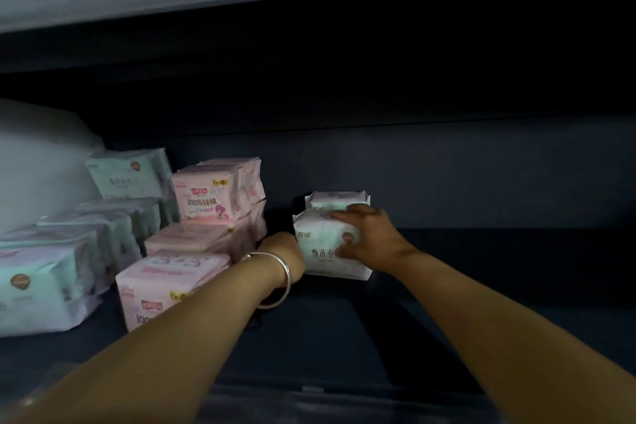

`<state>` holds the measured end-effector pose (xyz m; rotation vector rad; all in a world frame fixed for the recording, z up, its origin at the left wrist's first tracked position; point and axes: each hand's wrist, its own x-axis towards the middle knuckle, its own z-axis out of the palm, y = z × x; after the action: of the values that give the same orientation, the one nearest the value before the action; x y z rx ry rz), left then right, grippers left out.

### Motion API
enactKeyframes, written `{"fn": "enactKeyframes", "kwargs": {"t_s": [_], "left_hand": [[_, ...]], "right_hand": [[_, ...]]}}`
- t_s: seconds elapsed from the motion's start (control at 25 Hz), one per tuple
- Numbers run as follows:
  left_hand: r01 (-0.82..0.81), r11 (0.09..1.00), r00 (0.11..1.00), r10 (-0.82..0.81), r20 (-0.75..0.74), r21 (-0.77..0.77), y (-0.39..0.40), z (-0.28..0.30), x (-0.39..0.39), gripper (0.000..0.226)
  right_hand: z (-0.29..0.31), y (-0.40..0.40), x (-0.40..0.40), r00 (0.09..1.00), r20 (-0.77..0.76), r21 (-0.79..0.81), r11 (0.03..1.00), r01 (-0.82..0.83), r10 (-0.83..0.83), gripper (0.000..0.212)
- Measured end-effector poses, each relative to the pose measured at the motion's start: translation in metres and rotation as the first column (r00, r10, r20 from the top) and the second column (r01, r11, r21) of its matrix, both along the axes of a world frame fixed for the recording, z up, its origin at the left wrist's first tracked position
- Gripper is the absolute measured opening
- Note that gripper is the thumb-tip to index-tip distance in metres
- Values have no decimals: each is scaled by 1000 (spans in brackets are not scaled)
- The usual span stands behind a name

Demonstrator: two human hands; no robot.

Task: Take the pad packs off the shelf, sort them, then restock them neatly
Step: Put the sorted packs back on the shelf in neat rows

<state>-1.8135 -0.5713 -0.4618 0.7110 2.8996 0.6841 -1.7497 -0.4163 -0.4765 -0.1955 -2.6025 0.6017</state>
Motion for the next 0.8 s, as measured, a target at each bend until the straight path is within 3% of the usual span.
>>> {"fn": "enactKeyframes", "kwargs": {"t_s": [0.12, 0.32, 0.44, 0.56, 0.68, 0.8], "left_hand": [[54, 998, 997, -55, -47, -29, 5, -6, 1, 29], [92, 993, 987, -102, -125, -79, 5, -15, 3, 31], [109, 990, 981, -122, -154, -91, 3, -14, 7, 30], [124, 983, 970, -148, -194, -132, -6, -12, 18, 32], [144, 970, 946, -192, -260, -194, -20, -10, 34, 32], [152, 964, 920, -219, -326, -219, -42, -12, 63, 35]], "right_hand": [[-6, 4, -22, 994, -13, 133, 985, 112, -111, 64], [-4, 6, -39, 979, 25, 170, 966, 193, -200, 64], [-1, -6, -24, 964, 74, 162, 957, 241, -255, 71], [-1, -25, 5, 951, 43, 280, 918, 282, -305, 81], [-3, -51, 41, 959, 105, 428, 882, 197, -264, 63], [-2, -84, 84, 961, 140, 469, 871, 150, -240, 46]]}}
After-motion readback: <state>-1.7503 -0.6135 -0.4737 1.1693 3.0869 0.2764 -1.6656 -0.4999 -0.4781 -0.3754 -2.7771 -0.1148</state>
